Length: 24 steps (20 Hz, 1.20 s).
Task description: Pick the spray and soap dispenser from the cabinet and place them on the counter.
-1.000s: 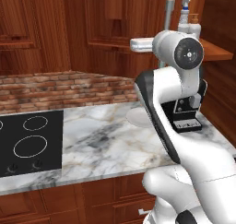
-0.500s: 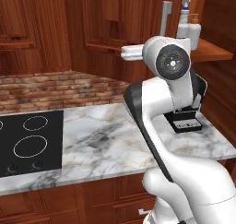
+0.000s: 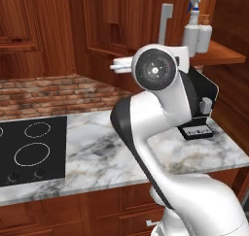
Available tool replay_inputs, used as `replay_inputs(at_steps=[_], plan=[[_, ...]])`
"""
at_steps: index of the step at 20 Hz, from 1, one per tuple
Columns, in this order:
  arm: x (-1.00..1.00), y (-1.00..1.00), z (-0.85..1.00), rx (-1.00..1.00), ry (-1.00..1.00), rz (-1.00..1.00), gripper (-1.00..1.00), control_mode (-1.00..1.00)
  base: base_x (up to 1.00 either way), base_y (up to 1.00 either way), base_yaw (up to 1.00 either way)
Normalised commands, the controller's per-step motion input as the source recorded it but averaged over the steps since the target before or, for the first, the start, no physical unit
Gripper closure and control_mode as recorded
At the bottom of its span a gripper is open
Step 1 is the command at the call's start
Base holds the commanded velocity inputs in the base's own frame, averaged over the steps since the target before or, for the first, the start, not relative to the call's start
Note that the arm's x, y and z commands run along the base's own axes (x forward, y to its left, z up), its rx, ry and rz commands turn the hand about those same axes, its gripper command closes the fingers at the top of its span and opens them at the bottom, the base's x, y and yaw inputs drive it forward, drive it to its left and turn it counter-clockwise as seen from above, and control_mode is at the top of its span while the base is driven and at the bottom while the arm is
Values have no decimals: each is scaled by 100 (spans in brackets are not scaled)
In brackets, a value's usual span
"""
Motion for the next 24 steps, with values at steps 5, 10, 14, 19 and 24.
replay_inputs(at_steps=[5, 10, 14, 19, 24], plan=[[-8, 33, -22, 0, 4, -3, -100, -100, 0, 0, 0], [-19, -1, 0, 0, 0, 0, -100, -100, 0, 0, 0], [-32, -4, 2, 0, 0, 0, -100, -100, 0, 0, 0], [-35, -3, 12, 1, -1, 0, -100, -100, 0, 0, 0], [-34, -33, 19, 9, 0, 0, -100, -100, 0, 0, 0]])
